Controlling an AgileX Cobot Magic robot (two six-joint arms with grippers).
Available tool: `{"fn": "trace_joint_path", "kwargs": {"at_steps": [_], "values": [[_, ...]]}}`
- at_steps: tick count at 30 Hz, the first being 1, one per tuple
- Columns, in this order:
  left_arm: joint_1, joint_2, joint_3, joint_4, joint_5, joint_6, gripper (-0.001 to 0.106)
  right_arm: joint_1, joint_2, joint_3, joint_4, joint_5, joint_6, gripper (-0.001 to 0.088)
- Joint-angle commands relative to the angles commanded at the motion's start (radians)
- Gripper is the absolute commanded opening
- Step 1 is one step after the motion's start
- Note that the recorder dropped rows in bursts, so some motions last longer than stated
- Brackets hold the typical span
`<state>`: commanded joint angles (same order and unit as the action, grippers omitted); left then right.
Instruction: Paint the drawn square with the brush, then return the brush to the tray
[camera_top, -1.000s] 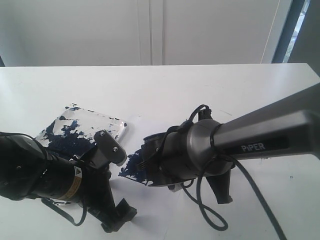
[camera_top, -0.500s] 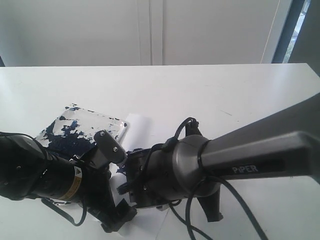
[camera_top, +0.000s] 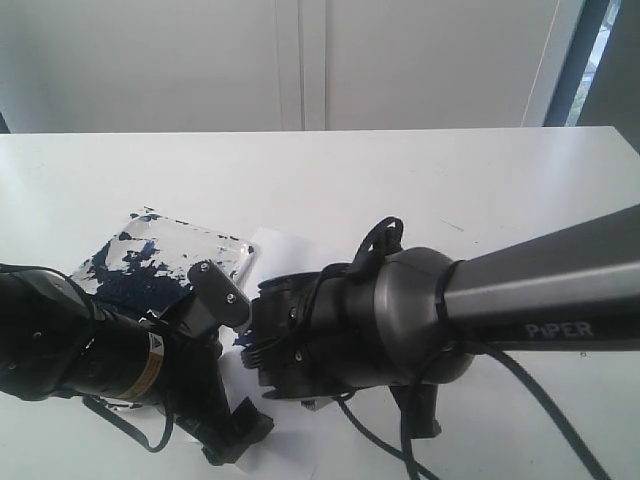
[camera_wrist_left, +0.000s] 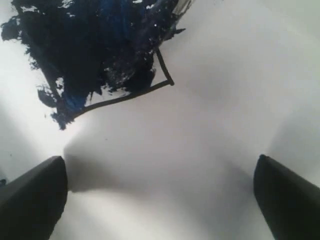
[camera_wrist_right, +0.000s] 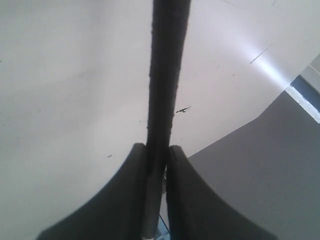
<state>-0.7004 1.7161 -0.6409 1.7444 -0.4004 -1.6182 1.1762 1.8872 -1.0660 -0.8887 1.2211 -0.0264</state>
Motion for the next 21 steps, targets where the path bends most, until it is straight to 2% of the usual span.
{"fn": "trace_joint_path", "kwargs": {"at_steps": [5, 21], "values": [[0.0, 0.0, 0.0, 0.0, 0.0, 0.0, 0.101, 0.0, 0.0, 0.01, 0.081, 0.0, -0.023, 0.0], [0.0, 0.0, 0.0, 0.0, 0.0, 0.0, 0.101, 0.01, 0.046, 0.01, 0.01, 0.0, -0.023, 0.0]]}}
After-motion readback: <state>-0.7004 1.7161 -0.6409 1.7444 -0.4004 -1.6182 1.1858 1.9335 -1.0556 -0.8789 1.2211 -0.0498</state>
